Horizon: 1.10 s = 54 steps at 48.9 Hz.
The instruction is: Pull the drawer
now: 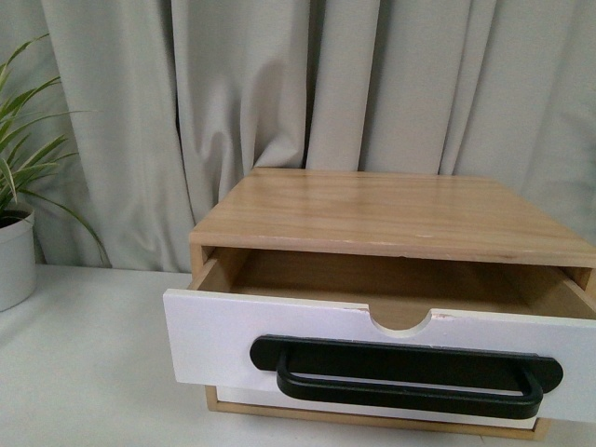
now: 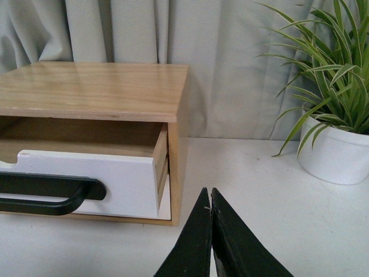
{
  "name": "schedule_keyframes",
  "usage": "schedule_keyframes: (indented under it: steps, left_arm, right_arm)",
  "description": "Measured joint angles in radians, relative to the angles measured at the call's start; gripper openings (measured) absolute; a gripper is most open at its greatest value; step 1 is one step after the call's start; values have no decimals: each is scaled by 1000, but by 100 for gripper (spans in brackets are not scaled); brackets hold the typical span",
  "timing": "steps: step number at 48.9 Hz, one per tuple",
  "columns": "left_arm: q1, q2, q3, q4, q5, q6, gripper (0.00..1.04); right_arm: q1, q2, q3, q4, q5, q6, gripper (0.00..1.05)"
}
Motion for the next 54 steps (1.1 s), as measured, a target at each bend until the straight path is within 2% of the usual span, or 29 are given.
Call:
schedule_keyframes:
  steps: [4, 16, 22, 47, 49, 54]
  left_arm:
    - [-26, -22, -17, -5, -1, 0, 4]
    - [-28, -87, -52, -34, -9, 0, 4]
    - [-28, -207, -64, -163, -9, 0, 4]
    - [-28, -269, -98, -167, -9, 0, 4]
    - [-28, -269, -98, -167, -8, 0, 6]
    - [-28, -269, -98, -167, -9, 0, 25]
  right_arm:
    - [0, -9, -9, 2, -1, 2, 1]
    - [0, -40, -41, 10, 0, 3, 1]
    - [0, -64, -72, 11, 0, 2, 1]
    - [0, -66, -72, 11, 0, 3, 1]
    - [0, -66, -72, 11, 0, 2, 2]
    - [0, -66, -72, 11, 0, 3, 21]
